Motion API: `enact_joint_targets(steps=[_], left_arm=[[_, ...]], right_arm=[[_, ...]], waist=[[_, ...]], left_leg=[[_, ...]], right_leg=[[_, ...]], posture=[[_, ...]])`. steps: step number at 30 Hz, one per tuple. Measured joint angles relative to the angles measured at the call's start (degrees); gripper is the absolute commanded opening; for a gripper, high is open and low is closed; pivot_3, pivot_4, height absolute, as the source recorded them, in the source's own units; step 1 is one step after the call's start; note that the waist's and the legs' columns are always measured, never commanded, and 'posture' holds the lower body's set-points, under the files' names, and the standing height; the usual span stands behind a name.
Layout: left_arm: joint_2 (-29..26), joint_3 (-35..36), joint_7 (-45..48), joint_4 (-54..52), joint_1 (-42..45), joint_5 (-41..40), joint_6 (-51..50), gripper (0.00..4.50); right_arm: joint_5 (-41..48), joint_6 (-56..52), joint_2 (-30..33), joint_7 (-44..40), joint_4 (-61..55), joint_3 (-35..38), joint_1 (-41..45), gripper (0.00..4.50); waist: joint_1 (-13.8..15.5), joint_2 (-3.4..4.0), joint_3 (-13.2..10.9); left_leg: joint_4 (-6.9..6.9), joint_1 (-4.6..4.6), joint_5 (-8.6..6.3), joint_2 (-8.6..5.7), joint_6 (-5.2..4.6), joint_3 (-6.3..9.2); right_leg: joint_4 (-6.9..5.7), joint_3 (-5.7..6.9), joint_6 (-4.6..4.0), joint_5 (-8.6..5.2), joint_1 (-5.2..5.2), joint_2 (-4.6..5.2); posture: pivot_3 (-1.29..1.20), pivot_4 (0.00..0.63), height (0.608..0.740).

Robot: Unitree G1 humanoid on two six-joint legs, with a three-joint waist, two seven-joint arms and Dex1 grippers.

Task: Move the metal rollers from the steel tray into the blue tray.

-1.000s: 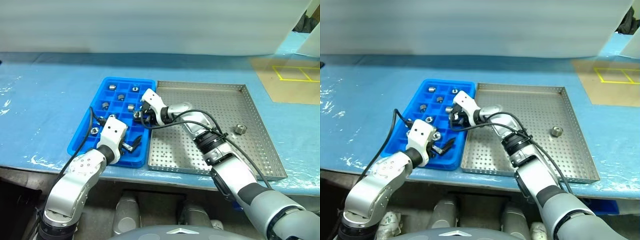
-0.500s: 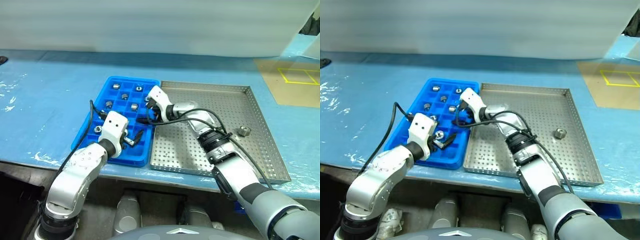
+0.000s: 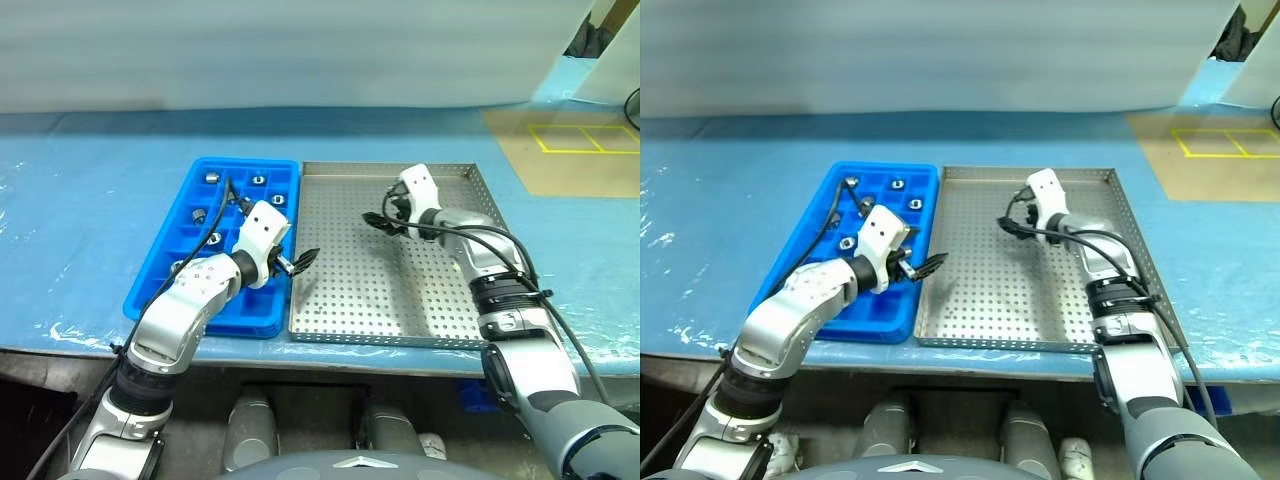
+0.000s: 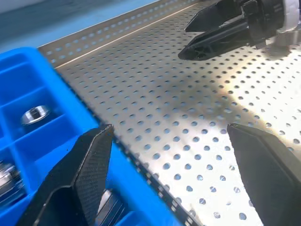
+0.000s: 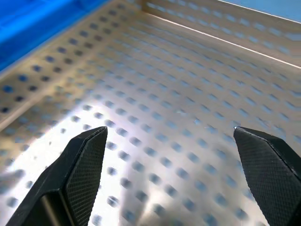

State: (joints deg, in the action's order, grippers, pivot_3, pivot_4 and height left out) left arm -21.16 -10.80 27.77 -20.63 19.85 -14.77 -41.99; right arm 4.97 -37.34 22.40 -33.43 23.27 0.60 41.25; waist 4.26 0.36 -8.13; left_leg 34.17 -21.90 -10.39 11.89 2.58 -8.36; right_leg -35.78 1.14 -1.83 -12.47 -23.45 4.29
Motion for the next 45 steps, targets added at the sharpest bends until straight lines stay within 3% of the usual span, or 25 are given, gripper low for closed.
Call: enact_joint_targets(steps=[12, 24, 27, 33, 45], left_arm=[[3.28, -4.76, 7.8, 11.04, 6.85, 1.11, 8.45, 4.07], [4.6, -5.95, 11.04, 13.52, 7.18, 2.34, 11.06, 4.07], [4.84, -5.95, 11.03, 13.54, 7.18, 2.42, 11.06, 4.07], [5.01, -5.87, 10.84, 13.53, 7.09, 2.57, 11.05, 4.07], [2.79, -3.49, 8.73, 10.02, 4.22, 2.47, 9.31, 4.07]], right_arm=[[0.96, -7.65, 5.95, 6.08, -10.03, 6.52, -8.11, 4.39], [4.31, -15.68, 6.68, 7.92, -13.84, 9.99, -13.6, 4.39], [4.76, -15.16, 6.23, 8.35, -13.55, 10.02, -13.67, 3.77], [5.14, -11.49, 5.85, 8.84, -10.76, 9.99, -13.58, 1.75], [4.85, -7.33, 4.12, 5.98, -9.8, 5.67, -11.53, 1.64]], waist=[[-2.34, 0.0, 0.0], [-3.67, 0.01, 0.01], [-3.66, 0.01, 0.01], [-3.56, 0.02, 0.01], [-3.68, 0.02, 0.01]], left_leg=[[0.0, 0.11, -0.01, -0.02, -0.05, -0.1], [0.0, 0.24, -0.03, -0.01, -0.08, -0.16], [0.0, 0.26, -0.03, -0.02, -0.09, -0.17], [0.0, 0.25, -0.04, -0.02, -0.11, -0.18], [0.0, 0.27, -0.04, 0.01, -0.11, -0.17]], right_leg=[[0.01, -0.13, -0.01, 0.01, 0.04, -0.01], [0.0, -0.19, -0.02, 0.01, 0.14, -0.02], [0.01, -0.2, -0.02, 0.01, 0.16, -0.02], [0.02, -0.2, -0.02, 0.01, 0.17, -0.01], [0.0, -0.19, -0.03, 0.01, 0.15, -0.04]], posture=[[-0.23, 0.15, 0.74], [-0.26, 0.15, 0.74], [-0.26, 0.15, 0.74], [-0.24, 0.15, 0.74], [-0.11, 0.15, 0.74]])
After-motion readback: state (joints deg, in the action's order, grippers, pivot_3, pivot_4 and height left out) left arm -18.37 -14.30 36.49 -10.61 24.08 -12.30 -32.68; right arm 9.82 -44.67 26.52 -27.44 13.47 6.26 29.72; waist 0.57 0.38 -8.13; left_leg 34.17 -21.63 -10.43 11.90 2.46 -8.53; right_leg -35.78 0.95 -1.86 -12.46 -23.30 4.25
